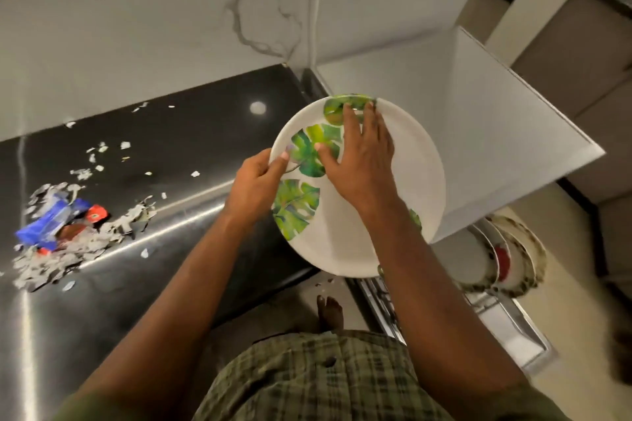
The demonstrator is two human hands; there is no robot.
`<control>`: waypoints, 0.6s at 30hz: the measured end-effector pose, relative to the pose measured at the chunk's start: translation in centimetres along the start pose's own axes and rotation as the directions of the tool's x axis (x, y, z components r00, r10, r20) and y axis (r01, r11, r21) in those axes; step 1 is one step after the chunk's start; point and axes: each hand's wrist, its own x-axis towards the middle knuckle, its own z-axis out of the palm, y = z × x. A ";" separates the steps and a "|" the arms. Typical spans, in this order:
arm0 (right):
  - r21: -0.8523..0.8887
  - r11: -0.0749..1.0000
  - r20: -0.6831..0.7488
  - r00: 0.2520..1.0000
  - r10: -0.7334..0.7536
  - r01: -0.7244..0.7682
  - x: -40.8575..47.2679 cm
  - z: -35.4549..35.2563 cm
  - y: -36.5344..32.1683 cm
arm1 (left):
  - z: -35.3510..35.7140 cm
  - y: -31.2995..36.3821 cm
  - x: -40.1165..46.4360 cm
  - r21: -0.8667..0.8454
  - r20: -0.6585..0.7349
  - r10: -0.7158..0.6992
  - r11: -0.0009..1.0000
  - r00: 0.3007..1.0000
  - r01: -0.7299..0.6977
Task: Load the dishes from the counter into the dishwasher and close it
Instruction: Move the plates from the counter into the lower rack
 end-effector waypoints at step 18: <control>-0.032 0.890 -0.095 0.887 0.451 -0.456 -13.8 -13.0 20.4 | 23.6 2.3 -4.1 0.261 0.710 0.198 0.818 0.676 -0.513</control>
